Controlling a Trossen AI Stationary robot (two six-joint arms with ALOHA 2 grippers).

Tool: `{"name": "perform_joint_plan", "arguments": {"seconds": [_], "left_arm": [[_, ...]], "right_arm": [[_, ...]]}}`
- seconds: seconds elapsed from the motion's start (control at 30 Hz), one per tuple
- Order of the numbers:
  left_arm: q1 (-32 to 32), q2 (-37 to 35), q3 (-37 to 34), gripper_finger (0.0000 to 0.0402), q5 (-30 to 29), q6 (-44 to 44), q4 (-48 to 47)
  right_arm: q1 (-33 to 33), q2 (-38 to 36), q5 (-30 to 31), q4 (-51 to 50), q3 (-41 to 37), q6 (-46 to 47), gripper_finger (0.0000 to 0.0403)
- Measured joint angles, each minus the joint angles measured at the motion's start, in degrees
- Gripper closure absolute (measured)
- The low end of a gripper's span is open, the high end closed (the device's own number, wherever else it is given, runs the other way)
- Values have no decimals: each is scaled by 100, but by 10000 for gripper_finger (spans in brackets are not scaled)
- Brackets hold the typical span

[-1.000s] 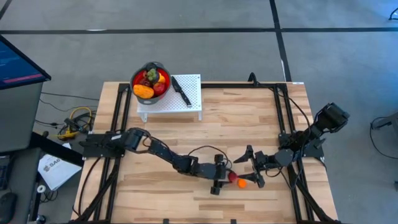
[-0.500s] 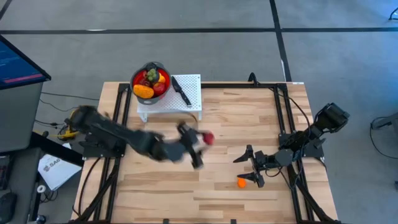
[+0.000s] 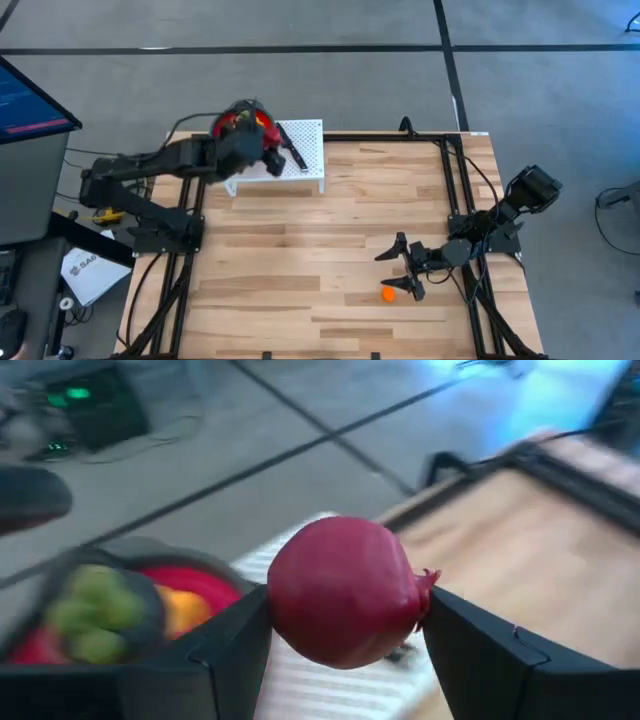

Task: Pick & Place Fruit
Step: Put the red pomegranate into the red strainer bowl on the shelf

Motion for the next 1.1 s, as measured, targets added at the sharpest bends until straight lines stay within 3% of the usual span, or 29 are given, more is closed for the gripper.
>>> {"name": "perform_joint_plan", "arguments": {"seconds": [0.3,0.73,1.1], "left_arm": [[1079,631,-7,167,1,1311,-38],[1444,994,-7,163,-252,1634,-88],[1092,-361,-7,163,-85,793,-541]], "right_arm": [[-47,0,-2,-20,0,69,88],[-38,0,-2,-34,0,107,88],[-38,0,-4,-46,0,108,88]]}}
